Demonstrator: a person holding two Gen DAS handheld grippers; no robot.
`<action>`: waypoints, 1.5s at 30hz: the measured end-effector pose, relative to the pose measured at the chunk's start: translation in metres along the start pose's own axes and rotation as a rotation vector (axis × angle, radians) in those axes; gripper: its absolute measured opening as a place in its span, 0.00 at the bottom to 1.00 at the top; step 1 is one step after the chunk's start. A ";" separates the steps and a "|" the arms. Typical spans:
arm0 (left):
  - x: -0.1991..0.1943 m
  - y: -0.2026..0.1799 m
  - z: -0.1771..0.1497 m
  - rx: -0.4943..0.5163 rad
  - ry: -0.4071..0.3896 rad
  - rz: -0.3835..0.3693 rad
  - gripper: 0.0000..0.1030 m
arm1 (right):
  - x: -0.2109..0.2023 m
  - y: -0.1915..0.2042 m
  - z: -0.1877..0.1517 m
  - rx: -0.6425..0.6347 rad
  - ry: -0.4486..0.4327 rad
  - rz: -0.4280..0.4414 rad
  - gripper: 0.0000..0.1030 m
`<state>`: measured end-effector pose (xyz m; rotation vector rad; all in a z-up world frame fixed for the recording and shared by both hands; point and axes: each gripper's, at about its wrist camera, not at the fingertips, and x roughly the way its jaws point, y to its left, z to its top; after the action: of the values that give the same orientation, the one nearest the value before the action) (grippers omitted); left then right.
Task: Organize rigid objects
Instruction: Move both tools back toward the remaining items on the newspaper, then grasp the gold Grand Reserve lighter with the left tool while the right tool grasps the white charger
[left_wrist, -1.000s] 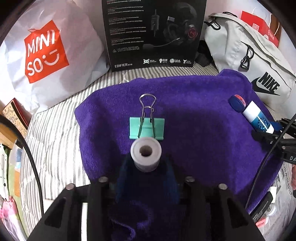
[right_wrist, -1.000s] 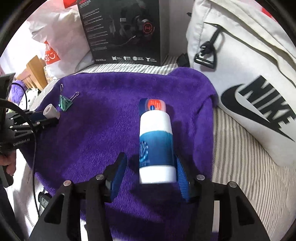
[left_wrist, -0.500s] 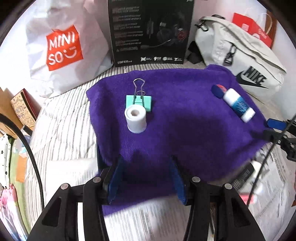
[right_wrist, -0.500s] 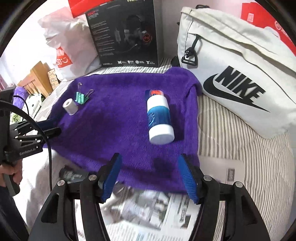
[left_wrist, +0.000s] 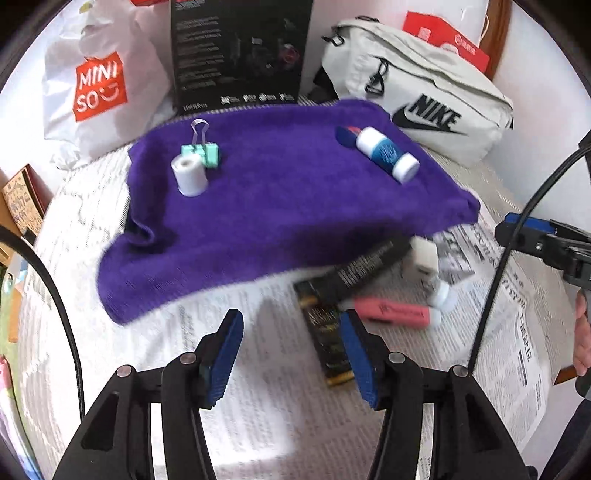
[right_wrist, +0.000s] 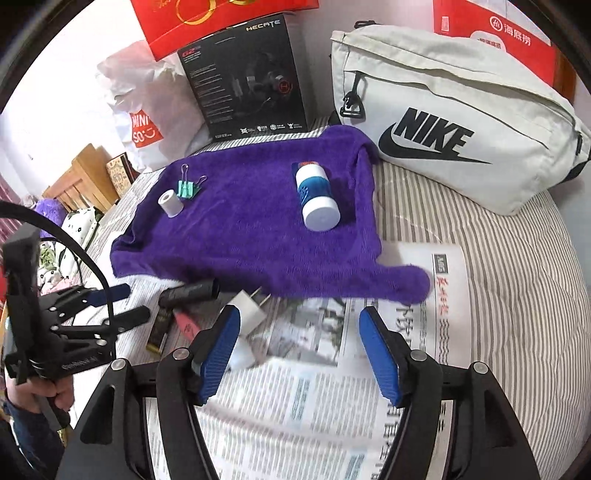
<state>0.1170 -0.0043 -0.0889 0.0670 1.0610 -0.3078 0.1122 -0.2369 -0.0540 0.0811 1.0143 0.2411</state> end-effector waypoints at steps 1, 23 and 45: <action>0.004 -0.003 -0.002 -0.002 0.009 -0.007 0.51 | -0.001 0.001 -0.001 -0.002 0.001 0.000 0.65; 0.020 -0.016 -0.006 0.119 -0.005 0.034 0.29 | 0.007 0.000 -0.029 -0.010 0.038 0.003 0.65; 0.012 -0.001 -0.016 0.135 -0.007 0.023 0.22 | 0.046 0.023 -0.015 -0.029 0.073 0.092 0.65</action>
<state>0.1084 -0.0050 -0.1067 0.1987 1.0305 -0.3589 0.1186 -0.2039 -0.0958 0.0930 1.0805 0.3444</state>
